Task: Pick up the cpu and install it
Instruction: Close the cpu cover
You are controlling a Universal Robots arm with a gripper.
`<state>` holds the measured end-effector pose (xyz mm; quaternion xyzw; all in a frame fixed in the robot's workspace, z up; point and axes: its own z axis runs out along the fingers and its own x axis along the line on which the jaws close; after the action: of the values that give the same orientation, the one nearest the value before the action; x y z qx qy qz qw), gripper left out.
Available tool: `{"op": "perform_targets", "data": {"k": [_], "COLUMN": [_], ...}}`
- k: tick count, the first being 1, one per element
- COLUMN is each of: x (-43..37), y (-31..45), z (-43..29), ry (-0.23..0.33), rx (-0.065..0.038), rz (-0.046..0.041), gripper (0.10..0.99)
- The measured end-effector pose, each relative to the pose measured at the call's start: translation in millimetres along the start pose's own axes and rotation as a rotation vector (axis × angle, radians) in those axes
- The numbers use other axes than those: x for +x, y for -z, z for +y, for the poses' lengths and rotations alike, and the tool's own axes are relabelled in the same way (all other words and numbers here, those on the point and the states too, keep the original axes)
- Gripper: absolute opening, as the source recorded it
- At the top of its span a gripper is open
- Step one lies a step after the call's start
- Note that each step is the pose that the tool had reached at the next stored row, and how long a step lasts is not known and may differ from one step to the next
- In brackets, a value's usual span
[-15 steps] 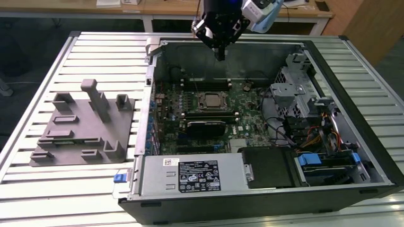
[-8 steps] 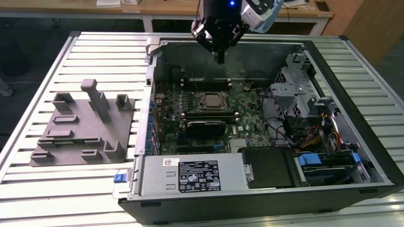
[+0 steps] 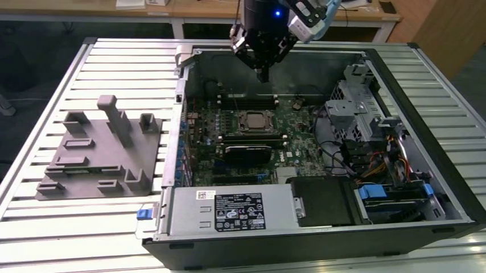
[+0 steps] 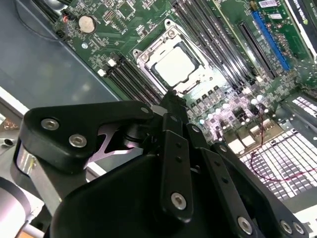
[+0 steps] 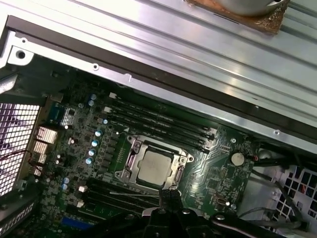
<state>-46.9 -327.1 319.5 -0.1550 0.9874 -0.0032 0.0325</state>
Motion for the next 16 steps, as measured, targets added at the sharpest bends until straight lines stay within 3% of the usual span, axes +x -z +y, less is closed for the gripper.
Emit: {"op": "perform_targets", "data": {"k": [16], "x": [1.7], "y": [-26.3], "z": [0.4], "ry": [0.0], "rx": [0.0], "rz": [0.0], "gripper": [0.106]}}
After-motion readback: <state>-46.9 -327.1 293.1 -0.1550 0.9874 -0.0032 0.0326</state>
